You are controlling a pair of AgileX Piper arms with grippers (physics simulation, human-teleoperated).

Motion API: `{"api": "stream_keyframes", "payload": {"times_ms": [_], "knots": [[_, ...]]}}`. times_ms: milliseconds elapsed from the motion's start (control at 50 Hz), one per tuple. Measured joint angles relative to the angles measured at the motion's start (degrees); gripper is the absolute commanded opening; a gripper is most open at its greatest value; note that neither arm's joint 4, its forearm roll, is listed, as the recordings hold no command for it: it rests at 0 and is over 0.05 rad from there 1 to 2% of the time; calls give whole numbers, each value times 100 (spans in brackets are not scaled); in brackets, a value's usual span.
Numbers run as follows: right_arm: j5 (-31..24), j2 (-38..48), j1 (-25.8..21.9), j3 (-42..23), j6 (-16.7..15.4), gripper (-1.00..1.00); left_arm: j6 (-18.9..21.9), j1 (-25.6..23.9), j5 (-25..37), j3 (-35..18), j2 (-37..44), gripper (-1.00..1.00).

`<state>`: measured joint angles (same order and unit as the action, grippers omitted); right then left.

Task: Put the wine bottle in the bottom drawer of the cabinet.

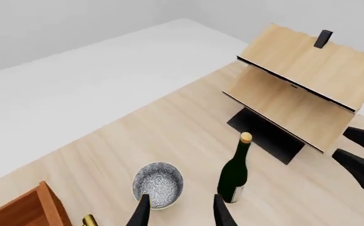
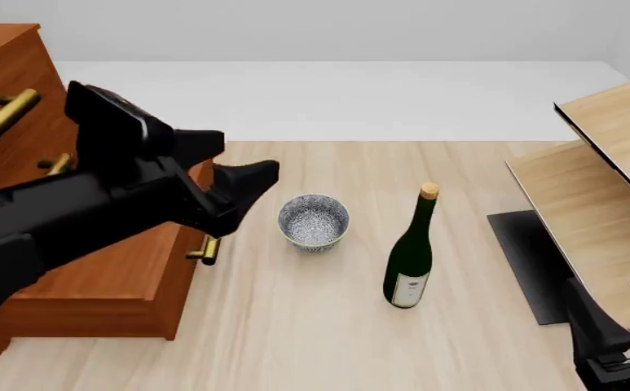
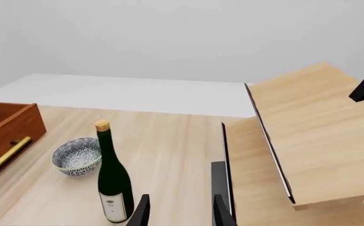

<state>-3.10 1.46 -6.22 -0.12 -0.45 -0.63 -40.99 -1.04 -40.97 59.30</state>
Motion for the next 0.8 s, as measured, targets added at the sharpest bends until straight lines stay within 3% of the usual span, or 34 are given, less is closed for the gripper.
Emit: {"api": "stream_keyframes", "payload": {"times_ms": [360,800], "knots": [[43,55,-34,3,-52,100,315,-503,-409,-527,683,100],[-11,4,-78,3,-39,100,433,-931,-71,-1655,1819,100]]}}
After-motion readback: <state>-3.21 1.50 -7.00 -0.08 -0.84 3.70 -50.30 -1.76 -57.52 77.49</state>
